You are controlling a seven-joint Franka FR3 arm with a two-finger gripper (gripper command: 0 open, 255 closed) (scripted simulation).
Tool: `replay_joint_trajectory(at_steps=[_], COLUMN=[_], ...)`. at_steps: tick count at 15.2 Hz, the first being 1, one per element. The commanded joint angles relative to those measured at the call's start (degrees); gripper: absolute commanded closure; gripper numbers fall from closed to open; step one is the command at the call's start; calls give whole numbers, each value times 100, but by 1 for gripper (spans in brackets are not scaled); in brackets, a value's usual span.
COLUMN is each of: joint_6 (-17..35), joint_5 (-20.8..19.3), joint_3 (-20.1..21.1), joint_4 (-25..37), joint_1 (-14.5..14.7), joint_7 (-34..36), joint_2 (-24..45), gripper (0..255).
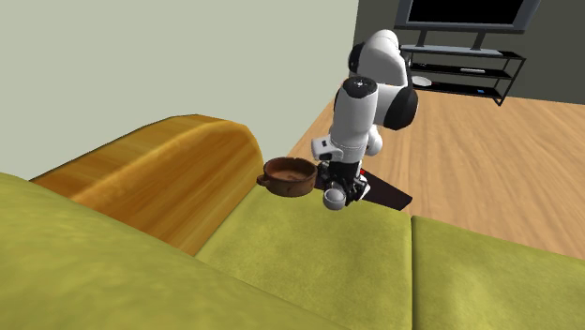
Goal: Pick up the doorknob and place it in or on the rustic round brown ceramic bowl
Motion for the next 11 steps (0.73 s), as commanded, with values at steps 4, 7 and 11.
replay_joint_trajectory(at_steps=[4, 7, 11], joint_6=[-406, -636, -943], joint_5=[-12, -23, -43], joint_3=[-33, -45, -56], joint_4=[390, 635, 980], joint_1=[-16, -24, -37], joint_7=[-19, -21, -19], joint_2=[-15, 0, 40], gripper=[255, 255, 255])
